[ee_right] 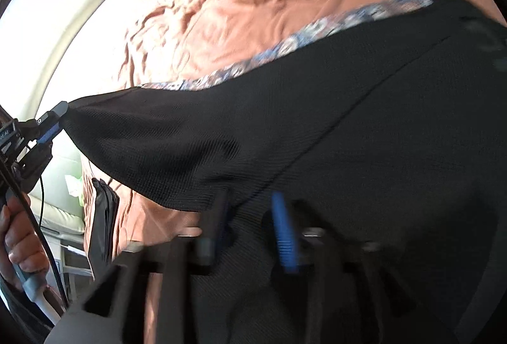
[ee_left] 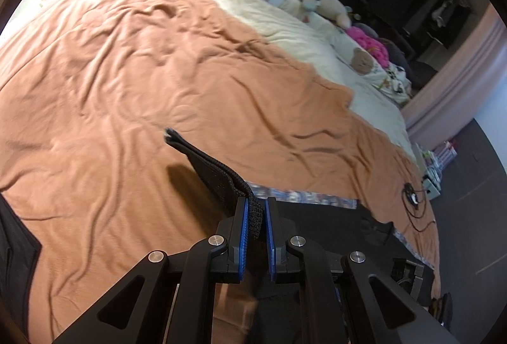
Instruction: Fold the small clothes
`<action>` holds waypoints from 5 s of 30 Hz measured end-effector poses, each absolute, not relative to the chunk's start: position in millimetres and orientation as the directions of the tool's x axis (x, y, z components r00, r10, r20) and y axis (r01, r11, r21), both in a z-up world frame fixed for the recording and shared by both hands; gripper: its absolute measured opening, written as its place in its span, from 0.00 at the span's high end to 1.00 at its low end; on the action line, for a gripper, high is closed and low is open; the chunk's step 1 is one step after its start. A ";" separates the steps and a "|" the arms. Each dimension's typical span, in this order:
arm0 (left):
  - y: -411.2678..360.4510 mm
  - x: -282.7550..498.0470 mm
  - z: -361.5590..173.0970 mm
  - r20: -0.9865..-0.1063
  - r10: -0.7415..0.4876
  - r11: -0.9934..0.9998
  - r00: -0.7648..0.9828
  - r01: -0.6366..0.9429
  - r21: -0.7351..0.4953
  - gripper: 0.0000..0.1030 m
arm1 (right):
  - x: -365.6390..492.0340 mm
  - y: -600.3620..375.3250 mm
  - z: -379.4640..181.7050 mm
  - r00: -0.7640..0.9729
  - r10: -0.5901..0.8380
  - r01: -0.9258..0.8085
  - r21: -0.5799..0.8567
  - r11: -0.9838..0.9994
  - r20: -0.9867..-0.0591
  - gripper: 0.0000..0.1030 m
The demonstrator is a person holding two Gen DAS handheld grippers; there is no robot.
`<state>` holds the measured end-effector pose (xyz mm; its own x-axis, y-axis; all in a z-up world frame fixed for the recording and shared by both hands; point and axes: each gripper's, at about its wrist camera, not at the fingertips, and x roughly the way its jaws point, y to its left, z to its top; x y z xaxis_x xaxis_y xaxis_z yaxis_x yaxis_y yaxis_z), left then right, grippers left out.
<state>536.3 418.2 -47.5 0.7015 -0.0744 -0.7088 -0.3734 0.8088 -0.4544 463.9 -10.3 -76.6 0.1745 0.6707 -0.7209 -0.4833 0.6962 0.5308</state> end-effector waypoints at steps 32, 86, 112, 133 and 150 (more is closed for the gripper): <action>283.4 564.6 -63.1 -0.766 -0.172 0.911 0.620 -0.196 -0.364 0.41 | 472.9 -164.9 -50.5 0.336 0.598 -0.453 0.431 0.780 -0.728 0.29; 368.9 484.8 -142.7 -0.821 -0.119 0.860 0.559 -0.354 -0.366 0.45 | 535.1 -86.0 -58.4 0.373 0.562 -0.510 0.343 0.789 -0.739 0.94; 306.8 532.9 -184.5 -0.869 -0.104 0.937 0.484 -0.244 -0.249 0.48 | 531.9 -148.1 -94.6 0.174 0.581 -0.406 0.480 0.778 -0.795 0.97; 330.5 534.3 -154.7 -0.850 -0.084 0.919 0.520 -0.290 -0.268 0.62 | 507.9 -158.7 -90.4 0.171 0.611 -0.379 0.521 0.765 -0.773 0.71; 304.0 583.5 -192.5 -0.862 -0.156 0.945 0.483 -0.180 -0.272 0.79 | 550.4 -159.6 -97.4 0.259 0.642 -0.373 0.538 0.756 -0.722 0.50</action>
<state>583.5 304.0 -192.5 0.4828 -0.1561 -0.8617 -0.1799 0.9453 -0.2721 550.4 -159.6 -97.4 0.2587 0.6418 -0.7219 -0.3729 0.7558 0.5383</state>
